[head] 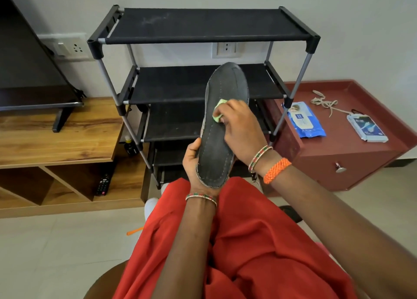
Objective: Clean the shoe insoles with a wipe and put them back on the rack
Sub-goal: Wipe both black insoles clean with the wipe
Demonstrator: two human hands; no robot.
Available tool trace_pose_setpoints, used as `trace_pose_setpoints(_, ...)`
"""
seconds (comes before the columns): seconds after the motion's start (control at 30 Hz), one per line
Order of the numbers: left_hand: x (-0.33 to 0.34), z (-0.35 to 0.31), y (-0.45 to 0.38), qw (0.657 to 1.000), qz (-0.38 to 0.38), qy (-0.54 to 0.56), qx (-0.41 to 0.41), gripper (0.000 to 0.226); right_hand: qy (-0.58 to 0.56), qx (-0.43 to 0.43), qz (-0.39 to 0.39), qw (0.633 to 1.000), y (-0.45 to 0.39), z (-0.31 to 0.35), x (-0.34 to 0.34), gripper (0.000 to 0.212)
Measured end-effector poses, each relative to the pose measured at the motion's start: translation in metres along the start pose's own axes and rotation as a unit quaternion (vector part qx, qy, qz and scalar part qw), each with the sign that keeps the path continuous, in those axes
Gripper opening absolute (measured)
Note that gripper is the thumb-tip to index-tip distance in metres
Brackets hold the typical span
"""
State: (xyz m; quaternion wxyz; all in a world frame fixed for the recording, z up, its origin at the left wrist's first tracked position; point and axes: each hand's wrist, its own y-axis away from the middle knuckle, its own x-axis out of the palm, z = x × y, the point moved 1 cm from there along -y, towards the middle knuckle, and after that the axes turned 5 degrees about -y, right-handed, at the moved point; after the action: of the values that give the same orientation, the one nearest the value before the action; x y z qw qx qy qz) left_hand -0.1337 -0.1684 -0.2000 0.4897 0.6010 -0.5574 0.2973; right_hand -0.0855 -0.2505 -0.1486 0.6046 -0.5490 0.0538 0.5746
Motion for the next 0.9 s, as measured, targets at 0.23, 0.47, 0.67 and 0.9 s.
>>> trace_pose_setpoints(0.23, -0.029, -0.018, -0.051, 1.000, 0.021, -0.003, 0.010, 0.021, -0.284, 0.062, 0.247, 0.924, 0.034, 0.015, 0.009, 0.020)
trace_pose_setpoints(0.47, -0.011, 0.001, -0.070, 0.949, 0.096, -0.295, -0.050, 0.043, -0.279, 0.366, -0.032, 0.887, 0.045, -0.066, -0.011, 0.021)
trace_pose_setpoints(0.67, 0.012, 0.056, -0.083, 0.868, 0.104, -0.483, -0.045, 0.005, -0.319, 0.420, -0.106, 0.843, 0.068, -0.108, -0.025, 0.007)
trace_pose_setpoints(0.9, 0.007, 0.174, -0.121, 0.718, 0.179, -0.668, -0.073, 0.042, -0.155, 0.493, -0.252, 0.818, 0.175, -0.191, -0.053, 0.052)
